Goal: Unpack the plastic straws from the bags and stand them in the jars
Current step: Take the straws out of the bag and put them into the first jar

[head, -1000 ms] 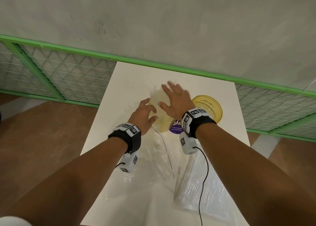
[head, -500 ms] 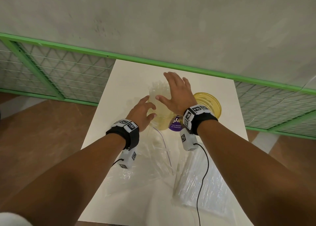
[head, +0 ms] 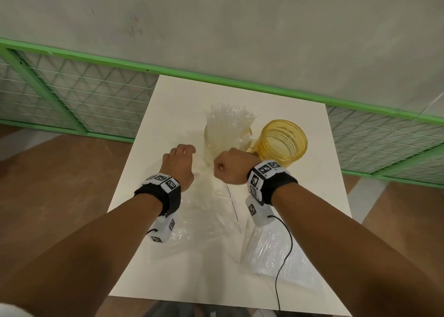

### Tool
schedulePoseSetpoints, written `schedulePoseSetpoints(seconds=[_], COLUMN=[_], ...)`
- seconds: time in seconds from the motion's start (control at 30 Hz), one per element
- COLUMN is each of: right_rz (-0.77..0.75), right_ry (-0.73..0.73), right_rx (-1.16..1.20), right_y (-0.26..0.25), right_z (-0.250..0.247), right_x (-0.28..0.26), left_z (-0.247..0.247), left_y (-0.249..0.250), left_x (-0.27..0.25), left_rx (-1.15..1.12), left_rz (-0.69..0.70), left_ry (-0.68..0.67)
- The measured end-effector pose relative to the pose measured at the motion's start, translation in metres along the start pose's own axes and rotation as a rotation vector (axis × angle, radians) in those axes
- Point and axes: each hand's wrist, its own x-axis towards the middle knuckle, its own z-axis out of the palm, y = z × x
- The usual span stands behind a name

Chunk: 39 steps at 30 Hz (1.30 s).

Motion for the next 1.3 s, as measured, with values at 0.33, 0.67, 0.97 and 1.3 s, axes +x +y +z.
schedulePoseSetpoints(seconds=[0.33,0.67,0.97,1.3], right_rz=[0.140,0.243,0.251,0.242], right_ry=[-0.306,-0.278,-0.307,-0.345], right_rx=[0.029,-0.116,0.091,0.135], right_y=[0.025,-0.009,-0.008,-0.011], right_z=[0.093,0.113,0.109,0.121], right_x=[-0.005,-0.009,-0.009,-0.004], left_z=[0.033,0.050,0.052,0.053], left_y=[-0.054,-0.057,-0.061,-0.058], left_x=[-0.040,-0.042,-0.041,-0.045], left_rx=[0.222,-0.096,-0.099,-0.071], left_rz=[-0.355,-0.183,-0.179,-0.183], left_ry=[-0.435,-0.321,-0.323,-0.352])
